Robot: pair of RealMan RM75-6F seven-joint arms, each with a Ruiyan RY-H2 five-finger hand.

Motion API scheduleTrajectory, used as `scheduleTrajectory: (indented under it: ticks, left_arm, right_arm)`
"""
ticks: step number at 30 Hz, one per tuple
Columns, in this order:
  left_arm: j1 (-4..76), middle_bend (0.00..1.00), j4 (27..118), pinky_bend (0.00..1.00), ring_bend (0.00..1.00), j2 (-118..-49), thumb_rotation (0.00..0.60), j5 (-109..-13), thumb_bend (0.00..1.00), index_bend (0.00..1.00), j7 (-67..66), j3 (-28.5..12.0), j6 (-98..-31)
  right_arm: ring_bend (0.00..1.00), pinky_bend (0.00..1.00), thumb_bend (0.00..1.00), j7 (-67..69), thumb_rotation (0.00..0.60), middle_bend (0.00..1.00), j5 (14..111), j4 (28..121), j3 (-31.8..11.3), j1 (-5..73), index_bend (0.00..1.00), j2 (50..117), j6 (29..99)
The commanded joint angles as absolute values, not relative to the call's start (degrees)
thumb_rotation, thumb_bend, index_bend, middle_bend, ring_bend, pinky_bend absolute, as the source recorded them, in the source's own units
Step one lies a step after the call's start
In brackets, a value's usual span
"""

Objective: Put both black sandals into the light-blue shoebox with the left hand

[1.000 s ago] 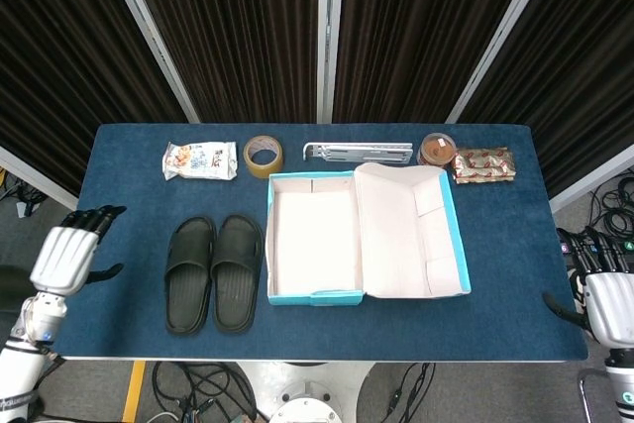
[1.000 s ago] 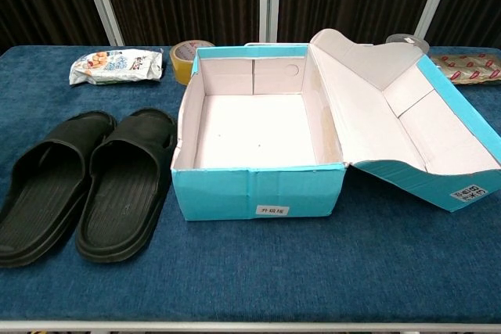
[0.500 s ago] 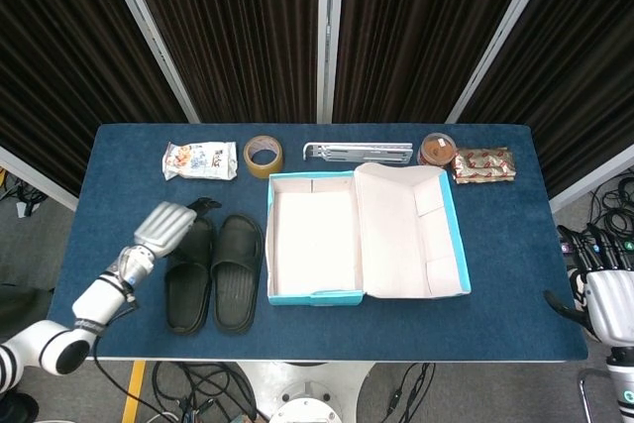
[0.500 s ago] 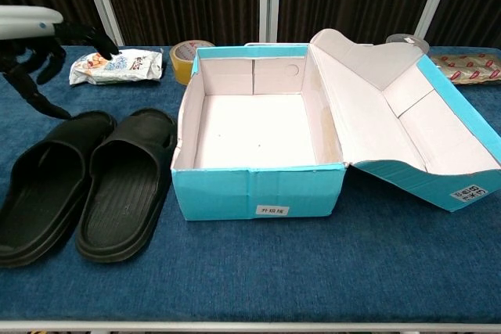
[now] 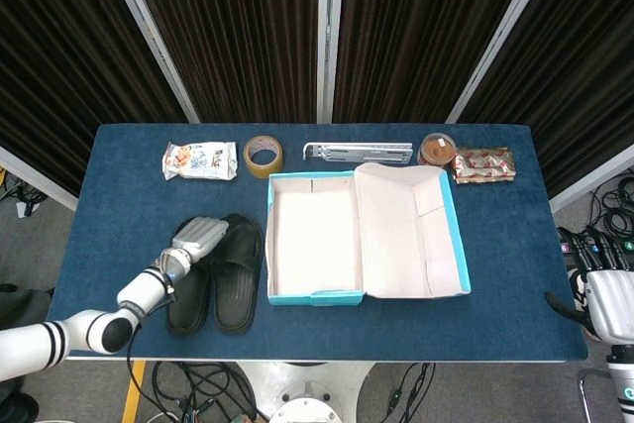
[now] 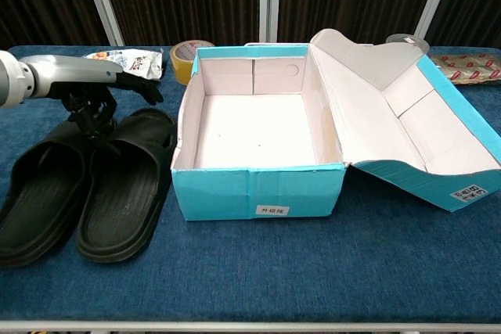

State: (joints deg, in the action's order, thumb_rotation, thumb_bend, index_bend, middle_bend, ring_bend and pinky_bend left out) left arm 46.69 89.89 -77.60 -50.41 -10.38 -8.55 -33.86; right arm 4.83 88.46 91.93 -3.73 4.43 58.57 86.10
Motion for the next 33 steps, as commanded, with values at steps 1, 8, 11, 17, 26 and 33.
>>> scheduleTrajectory:
  ticks: [1,8,11,17,26,33]
  left_arm:
    - [48.3,0.09,89.7,0.79,0.67,-78.1,0.600,-47.6,0.09,0.13,-9.1,-7.9,-32.3]
    - [50.8,0.16,87.4,0.81,0.71,-81.4,0.600,-41.2,0.09,0.15,-11.2,-5.8,-34.8]
    - [51.9,0.29,86.5,0.84,0.78,-83.3,0.600,-37.7,0.09,0.26,-12.4,-5.1,-36.6]
    - [52.7,0.51,87.1,0.91,0.89,-84.8,0.600,-33.7,0.11,0.47,-14.1,-4.8,-40.8]
    - [50.3,0.53,93.2,0.92,0.91,-80.6,0.600,-35.9,0.13,0.49,-11.7,-7.4,-47.2]
    - [46.7,0.53,96.5,0.92,0.91,-76.2,0.600,-38.9,0.13,0.49,-5.7,-10.9,-50.4]
  right_arm:
    - [0.02,0.08,0.07,5.3,0.600,0.16,88.2,91.5,-3.7,4.5,0.08,58.6,85.8]
    - [0.02,0.08,0.07,6.4,0.600,0.16,88.2,90.5,-3.7,4.9,0.08,59.0,85.2]
    - [0.02,0.08,0.07,6.6,0.600,0.16,88.0,90.3,-3.7,4.9,0.08,59.0,85.0]
    - [0.03,0.08,0.07,7.0,0.600,0.16,87.8,90.1,-3.7,4.8,0.08,58.9,85.2]
    - [0.03,0.08,0.07,7.2,0.600,0.16,88.0,89.9,-3.7,4.8,0.08,58.9,85.3]
    - [0.03,0.08,0.07,7.4,0.600,0.16,88.0,89.9,-3.6,4.6,0.08,58.8,85.5]
